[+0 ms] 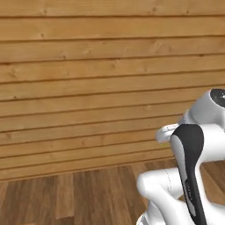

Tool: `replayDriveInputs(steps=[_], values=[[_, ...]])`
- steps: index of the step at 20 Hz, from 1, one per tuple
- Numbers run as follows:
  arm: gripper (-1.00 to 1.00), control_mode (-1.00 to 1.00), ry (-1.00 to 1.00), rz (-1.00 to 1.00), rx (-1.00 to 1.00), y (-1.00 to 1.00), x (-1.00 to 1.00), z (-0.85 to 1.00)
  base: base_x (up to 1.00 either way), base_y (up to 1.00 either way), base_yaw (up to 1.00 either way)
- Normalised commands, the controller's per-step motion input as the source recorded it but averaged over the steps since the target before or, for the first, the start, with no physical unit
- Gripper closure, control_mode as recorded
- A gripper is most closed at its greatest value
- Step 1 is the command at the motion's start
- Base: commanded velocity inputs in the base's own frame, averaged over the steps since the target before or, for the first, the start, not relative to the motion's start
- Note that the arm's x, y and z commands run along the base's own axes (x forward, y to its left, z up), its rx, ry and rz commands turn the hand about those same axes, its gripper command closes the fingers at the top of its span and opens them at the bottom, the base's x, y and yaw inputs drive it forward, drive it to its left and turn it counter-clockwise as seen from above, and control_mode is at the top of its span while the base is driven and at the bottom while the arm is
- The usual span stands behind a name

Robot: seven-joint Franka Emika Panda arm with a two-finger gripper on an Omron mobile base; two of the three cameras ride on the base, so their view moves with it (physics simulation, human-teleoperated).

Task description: Take the strawberry from the fridge and place it on top of the pancake, located on the dining counter.

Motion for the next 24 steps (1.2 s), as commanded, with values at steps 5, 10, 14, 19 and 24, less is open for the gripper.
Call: replayDriveInputs(steps=[5,10,14,19,24], values=[[1.00,1.00,0.00,0.00,0.00,0.00,0.00,0.00,1.00,0.36,-0.04],[1.00,1.00,0.00,0.00,0.00,0.00,0.00,0.00,1.00,0.43,-0.07],[1.00,1.00,0.00,0.00,0.00,0.00,0.00,0.00,1.00,0.64,0.15],[1.00,1.00,0.00,0.00,0.00,0.00,0.00,0.00,0.94,0.40,0.65],[1.00,1.00,0.00,0.00,0.00,0.00,0.00,0.00,0.70,0.35,0.77]])
